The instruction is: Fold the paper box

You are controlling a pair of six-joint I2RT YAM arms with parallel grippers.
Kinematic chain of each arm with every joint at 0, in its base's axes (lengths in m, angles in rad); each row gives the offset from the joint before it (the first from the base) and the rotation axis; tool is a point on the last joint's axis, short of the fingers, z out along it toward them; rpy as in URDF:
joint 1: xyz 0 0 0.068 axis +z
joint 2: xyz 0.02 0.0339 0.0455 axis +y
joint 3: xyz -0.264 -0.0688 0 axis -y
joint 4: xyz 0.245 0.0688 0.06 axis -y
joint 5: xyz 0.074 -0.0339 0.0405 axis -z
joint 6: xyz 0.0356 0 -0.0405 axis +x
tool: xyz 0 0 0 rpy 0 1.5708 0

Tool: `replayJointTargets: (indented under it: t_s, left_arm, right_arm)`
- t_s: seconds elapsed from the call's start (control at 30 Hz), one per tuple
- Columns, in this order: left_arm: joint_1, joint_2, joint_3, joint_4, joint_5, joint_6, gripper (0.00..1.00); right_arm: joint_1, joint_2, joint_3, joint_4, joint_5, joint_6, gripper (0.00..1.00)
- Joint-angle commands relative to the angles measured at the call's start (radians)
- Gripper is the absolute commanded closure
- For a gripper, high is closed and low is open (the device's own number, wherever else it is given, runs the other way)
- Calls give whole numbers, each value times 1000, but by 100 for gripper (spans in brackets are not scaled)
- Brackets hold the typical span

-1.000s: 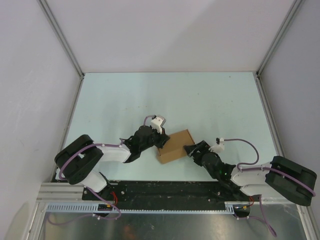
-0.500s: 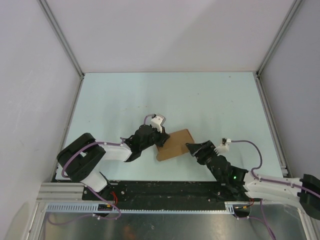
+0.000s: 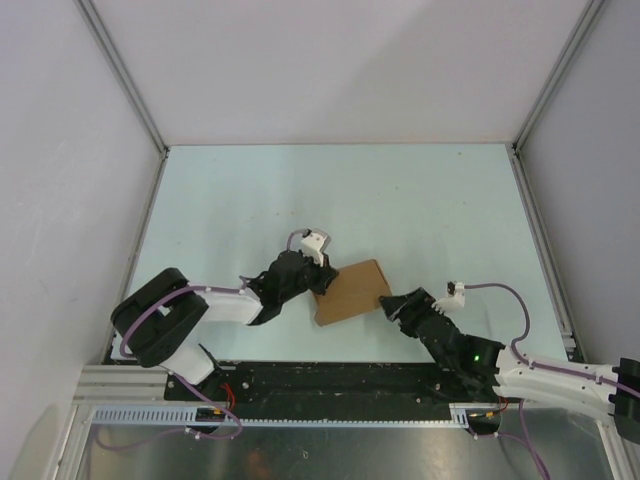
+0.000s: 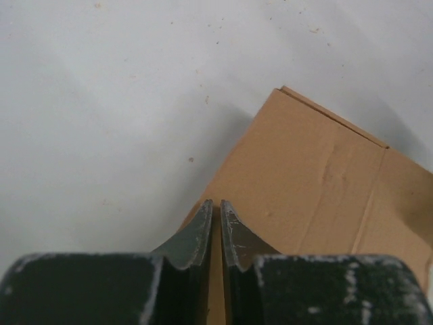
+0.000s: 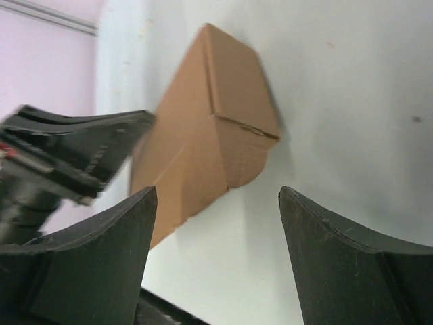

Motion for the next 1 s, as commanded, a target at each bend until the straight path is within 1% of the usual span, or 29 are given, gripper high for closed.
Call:
replayJointTargets:
  t_s: [0.0,0.07,0.13,0.17,0.23,0.27,0.3,0.37,0.4,0.47,0.5,0.57,0.6,0.67,0.7,0.73,0.77,0.8,0.83,0.87,0.9,0.97]
  left_arm:
    - [-4,-88,-43,-64,-107,-21,85]
    - [-4,-158,-68,-65,-132,-24,84]
    - [-4,-210,-95,-65,-164,-34,79]
    - [-4,-267,-104,-68,-170,-41,76]
    - [-4,-321,-138,-68,-191,-50,74]
    - [-4,-386,-153,-71,-196,-64,72]
    - [-4,-417,-170,-73,-204,-75,72]
    - [-6,-492,-230,-79,-216,-115,71]
    - [-6,-558,-253,-78,-218,-136,71]
    - [-9,-614,-325,-81,-205,-211,71]
    - [-13,-664,-350,-79,-201,-239,71]
    - [-29,-701,-408,-79,-187,-309,69]
    - [-36,-717,-423,-78,-181,-329,69]
    - [-65,-758,-456,-78,-172,-374,66]
    - [-78,-770,-470,-79,-179,-385,65]
    - [-88,-790,-474,-79,-193,-396,64]
    - [-110,-797,-479,-78,-223,-411,62]
    - [-119,-800,-480,-78,-234,-416,62]
    - [-125,-803,-482,-68,-250,-423,61]
    - [-128,-798,-486,-59,-259,-438,60]
    - [-128,-792,-488,-39,-277,-445,59]
    - [-128,-762,-523,40,-290,-460,57]
  right_arm:
    - [26,4,-27,-235,98,7,22]
    - [57,-4,10,-284,147,1,22]
    - [82,-6,41,-346,198,-21,22]
    - [83,-2,49,-346,206,-39,22]
    - [82,5,73,-332,227,-90,22]
    - [77,17,78,-275,233,-189,22]
    - [73,24,82,-230,229,-252,22]
    - [44,43,121,-199,217,-364,22]
    - [33,47,130,-182,211,-406,22]
    - [13,45,159,-165,194,-488,22]
    - [-16,39,162,-162,183,-521,22]
    - [-55,25,164,-81,128,-568,22]
    - [-105,18,165,-61,99,-625,22]
    - [-177,22,167,-15,-2,-668,22]
    - [-258,31,174,-4,-88,-690,22]
    - [-297,42,176,14,-134,-702,21]
    - [-329,54,175,71,-182,-711,21]
    - [-366,73,175,105,-264,-719,21]
    - [-422,136,181,138,-304,-736,21]
    - [-452,174,191,187,-341,-743,21]
    - [-476,223,202,208,-416,-748,21]
    - [-529,353,236,290,-499,-773,22]
